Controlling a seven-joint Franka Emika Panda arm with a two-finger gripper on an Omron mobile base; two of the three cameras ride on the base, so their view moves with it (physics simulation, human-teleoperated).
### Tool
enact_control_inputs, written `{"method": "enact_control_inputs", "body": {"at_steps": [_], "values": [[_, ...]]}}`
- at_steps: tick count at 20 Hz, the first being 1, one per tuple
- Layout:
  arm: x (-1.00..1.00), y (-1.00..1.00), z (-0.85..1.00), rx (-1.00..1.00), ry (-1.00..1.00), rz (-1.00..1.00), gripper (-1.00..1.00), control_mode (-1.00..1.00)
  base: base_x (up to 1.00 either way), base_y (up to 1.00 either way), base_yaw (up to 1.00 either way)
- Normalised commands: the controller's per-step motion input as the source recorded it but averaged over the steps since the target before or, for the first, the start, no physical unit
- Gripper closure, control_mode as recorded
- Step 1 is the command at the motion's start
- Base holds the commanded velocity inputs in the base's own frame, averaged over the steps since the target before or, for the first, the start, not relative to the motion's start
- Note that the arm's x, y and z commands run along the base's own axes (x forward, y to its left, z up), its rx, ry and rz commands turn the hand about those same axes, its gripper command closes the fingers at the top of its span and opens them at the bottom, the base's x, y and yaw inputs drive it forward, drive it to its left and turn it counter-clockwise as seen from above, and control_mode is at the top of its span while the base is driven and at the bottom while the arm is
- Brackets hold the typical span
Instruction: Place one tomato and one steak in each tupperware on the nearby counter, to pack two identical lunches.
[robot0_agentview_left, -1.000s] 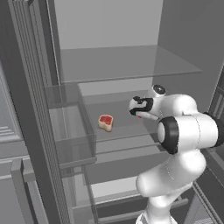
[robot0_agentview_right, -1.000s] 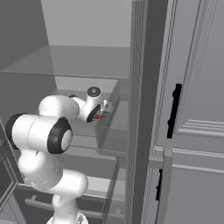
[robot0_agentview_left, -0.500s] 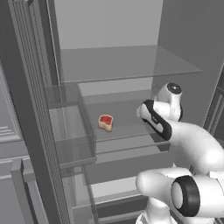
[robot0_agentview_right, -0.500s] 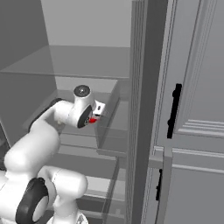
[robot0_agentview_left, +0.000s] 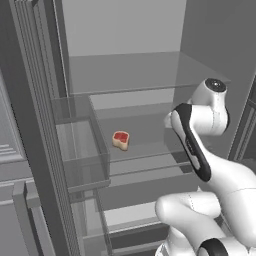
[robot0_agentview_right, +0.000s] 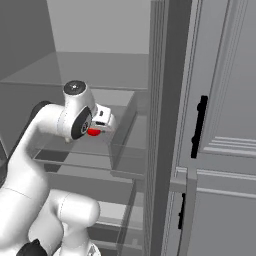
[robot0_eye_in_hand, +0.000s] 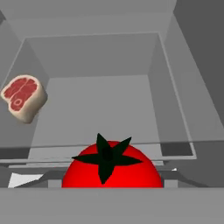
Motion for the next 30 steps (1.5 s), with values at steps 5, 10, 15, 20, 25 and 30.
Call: {"method": "enact_control_inputs", "body": {"at_steps": [5, 10, 15, 20, 25, 30], "values": [[-0.55, 0.00, 0.38, 0.00, -0.09, 0.00, 1.00, -1.00, 0.00, 0.00, 0.00], [-0.61, 0.05, 0.04, 0.08, -0.06, 0.00, 1.00, -1.00, 0.00, 0.00, 0.00], [-0.31, 0.09, 0.00, 0.02, -0.05, 0.00, 1.00, 1.00, -0.52, 0.14, 0.00], [0.00, 0.00, 0.00, 0.00, 0.00, 0.00, 1.00, 1.00, -1.00, 0.00, 0.00], [0.00, 0.00, 0.00, 0.00, 0.00, 0.00, 1.00, 1.00, -1.00, 0.04, 0.02], [0.00, 0.00, 0.00, 0.00, 0.00, 0.00, 1.00, 1.00, -1.00, 0.36, 0.25]]}}
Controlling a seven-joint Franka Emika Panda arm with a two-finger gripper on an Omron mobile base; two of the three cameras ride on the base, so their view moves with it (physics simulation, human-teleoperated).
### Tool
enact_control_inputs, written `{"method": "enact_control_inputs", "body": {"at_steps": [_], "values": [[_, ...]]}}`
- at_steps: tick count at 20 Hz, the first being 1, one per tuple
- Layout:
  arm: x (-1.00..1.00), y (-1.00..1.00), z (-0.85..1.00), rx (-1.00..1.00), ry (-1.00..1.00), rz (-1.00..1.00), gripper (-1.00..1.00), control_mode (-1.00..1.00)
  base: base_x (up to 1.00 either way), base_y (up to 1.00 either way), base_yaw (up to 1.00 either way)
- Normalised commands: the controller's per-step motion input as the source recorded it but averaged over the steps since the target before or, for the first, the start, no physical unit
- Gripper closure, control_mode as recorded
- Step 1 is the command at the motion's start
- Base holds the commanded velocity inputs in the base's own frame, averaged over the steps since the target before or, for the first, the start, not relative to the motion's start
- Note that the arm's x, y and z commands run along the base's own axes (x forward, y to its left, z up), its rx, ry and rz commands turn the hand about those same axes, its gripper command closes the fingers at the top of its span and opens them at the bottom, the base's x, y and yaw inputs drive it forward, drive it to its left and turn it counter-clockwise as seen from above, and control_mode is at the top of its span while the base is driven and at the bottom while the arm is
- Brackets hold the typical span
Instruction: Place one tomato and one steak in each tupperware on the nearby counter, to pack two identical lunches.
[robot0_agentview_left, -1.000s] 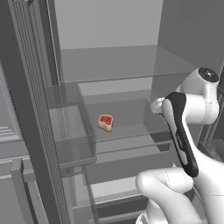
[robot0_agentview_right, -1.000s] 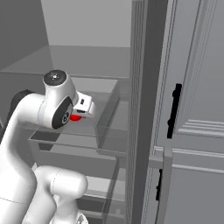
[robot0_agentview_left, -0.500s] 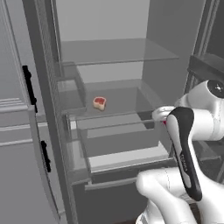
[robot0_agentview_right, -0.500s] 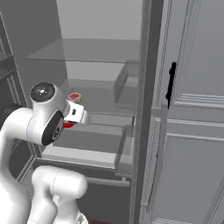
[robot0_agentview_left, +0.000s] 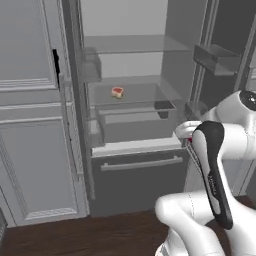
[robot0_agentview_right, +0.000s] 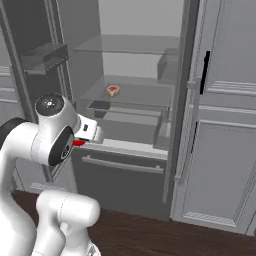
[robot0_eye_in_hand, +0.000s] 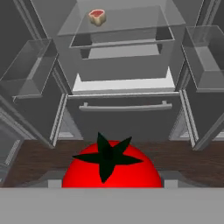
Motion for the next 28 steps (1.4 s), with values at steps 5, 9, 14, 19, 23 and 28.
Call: {"method": "enact_control_inputs", "body": {"at_steps": [5, 9, 14, 19, 23, 28], "values": [[0.00, 0.00, 0.00, 0.00, 0.00, 0.00, 1.00, 1.00, -0.46, 0.50, 0.59], [0.00, 0.00, 0.00, 0.00, 0.00, 0.00, 1.00, 1.00, -0.06, 0.67, 0.75], [0.00, 0.00, 0.00, 0.00, 0.00, 0.00, 1.00, 1.00, 0.01, 0.72, 0.74], [0.00, 0.00, 0.00, 0.00, 0.00, 0.00, 1.00, 1.00, 0.23, 0.64, 0.67], [0.00, 0.00, 0.00, 0.00, 0.00, 0.00, 1.00, 1.00, 0.99, 0.00, 0.29], [0.00, 0.00, 0.00, 0.00, 0.00, 0.00, 1.00, 1.00, 1.00, 0.28, 0.04]]}}
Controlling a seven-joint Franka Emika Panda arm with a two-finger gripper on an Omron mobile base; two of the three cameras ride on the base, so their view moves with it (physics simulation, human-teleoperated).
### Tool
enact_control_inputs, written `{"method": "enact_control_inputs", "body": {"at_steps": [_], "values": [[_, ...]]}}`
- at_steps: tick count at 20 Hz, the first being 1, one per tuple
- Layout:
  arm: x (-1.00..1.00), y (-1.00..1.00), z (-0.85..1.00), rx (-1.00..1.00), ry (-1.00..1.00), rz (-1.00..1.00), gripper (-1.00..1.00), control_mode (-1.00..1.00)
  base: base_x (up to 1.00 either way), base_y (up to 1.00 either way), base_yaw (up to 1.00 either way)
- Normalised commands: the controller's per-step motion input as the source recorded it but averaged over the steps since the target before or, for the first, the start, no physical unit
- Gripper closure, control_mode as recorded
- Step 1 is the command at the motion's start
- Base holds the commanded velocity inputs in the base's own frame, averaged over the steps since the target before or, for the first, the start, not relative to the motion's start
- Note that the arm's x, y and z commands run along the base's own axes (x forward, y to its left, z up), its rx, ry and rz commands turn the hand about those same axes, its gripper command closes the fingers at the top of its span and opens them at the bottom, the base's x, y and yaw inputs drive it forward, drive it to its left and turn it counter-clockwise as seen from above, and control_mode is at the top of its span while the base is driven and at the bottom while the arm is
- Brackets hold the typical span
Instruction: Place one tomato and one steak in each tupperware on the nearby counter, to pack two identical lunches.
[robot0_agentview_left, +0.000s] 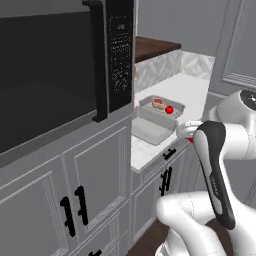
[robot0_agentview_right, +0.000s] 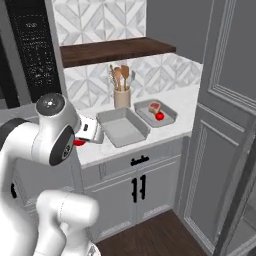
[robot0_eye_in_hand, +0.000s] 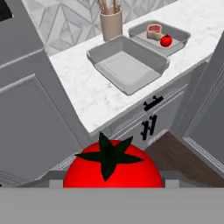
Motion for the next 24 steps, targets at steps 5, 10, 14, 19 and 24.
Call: {"method": "enact_control_inputs", "body": {"at_steps": [5, 10, 14, 19, 24], "values": [[0.00, 0.00, 0.00, 0.00, 0.00, 0.00, 1.00, 1.00, 0.98, -0.24, 0.15], [0.00, 0.00, 0.00, 0.00, 0.00, 0.00, 1.00, 1.00, 0.81, -0.32, 0.19], [0.00, 0.00, 0.00, 0.00, 0.00, 0.00, 1.00, 1.00, 0.87, -0.24, 0.18], [0.00, 0.00, 0.00, 0.00, 0.00, 0.00, 1.00, 1.00, 0.92, -0.40, 0.27], [0.13, -0.08, 0.00, 0.00, 0.03, 0.02, 1.00, -1.00, 0.52, -0.21, 0.17]]}}
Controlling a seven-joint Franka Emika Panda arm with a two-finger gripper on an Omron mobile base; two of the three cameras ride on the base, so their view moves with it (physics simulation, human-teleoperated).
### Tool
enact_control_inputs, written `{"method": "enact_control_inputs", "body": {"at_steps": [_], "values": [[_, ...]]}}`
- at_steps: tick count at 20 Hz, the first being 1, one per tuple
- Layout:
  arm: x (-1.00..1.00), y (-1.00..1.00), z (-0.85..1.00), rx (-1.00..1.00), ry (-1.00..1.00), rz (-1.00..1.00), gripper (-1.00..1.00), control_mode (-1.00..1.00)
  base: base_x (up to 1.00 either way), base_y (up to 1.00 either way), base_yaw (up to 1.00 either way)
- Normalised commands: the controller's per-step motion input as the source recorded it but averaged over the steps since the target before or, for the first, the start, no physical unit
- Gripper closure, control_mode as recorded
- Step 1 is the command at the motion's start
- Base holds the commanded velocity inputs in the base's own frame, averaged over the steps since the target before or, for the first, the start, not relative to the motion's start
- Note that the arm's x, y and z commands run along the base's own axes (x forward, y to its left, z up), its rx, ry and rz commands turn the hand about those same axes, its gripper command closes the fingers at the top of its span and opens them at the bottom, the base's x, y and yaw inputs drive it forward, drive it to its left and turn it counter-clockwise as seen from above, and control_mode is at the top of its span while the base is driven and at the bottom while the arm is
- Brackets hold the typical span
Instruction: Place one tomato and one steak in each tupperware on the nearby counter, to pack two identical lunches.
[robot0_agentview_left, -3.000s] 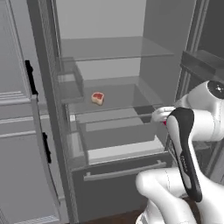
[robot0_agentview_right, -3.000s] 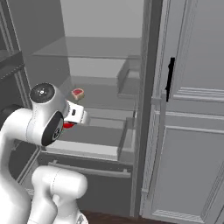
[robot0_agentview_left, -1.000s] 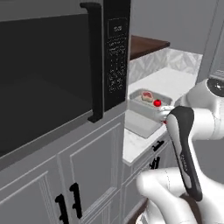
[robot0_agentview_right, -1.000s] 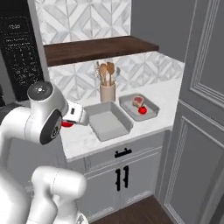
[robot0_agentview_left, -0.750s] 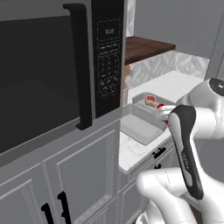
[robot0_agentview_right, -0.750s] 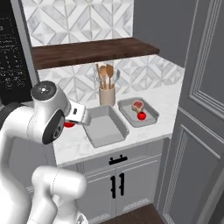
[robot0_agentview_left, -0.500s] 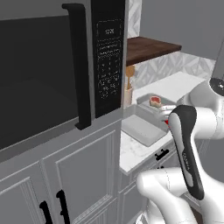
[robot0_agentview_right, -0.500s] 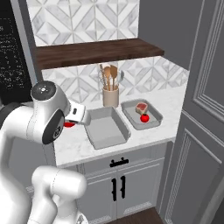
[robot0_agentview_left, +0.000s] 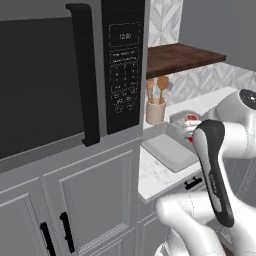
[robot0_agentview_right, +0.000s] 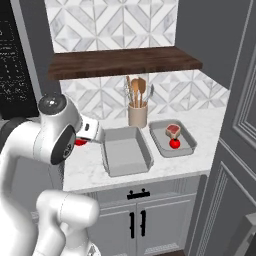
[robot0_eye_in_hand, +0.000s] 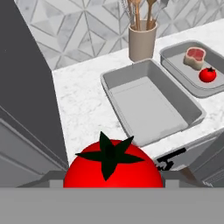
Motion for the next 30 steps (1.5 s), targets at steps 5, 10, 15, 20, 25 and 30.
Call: {"method": "enact_control_inputs", "body": {"at_steps": [5, 10, 15, 20, 25, 30], "values": [[0.97, -0.22, -0.24, 0.00, 0.17, 0.00, 1.00, -1.00, 0.00, 0.00, 0.00], [1.00, -0.13, -0.53, 0.00, 0.12, 0.00, 1.00, -1.00, 0.00, 0.00, 0.00], [0.92, -0.25, -0.56, 0.00, 0.11, 0.00, 1.00, -1.00, 0.00, 0.00, 0.00], [0.71, -0.05, -0.61, 0.00, 0.06, 0.00, 1.00, -1.00, 0.00, 0.00, 0.00], [0.78, -0.11, -0.49, 0.00, 0.06, 0.00, 1.00, -1.00, 0.00, 0.00, 0.00], [0.49, -0.26, -0.39, 0.00, 0.02, 0.00, 1.00, -1.00, 0.00, 0.00, 0.00]]}}
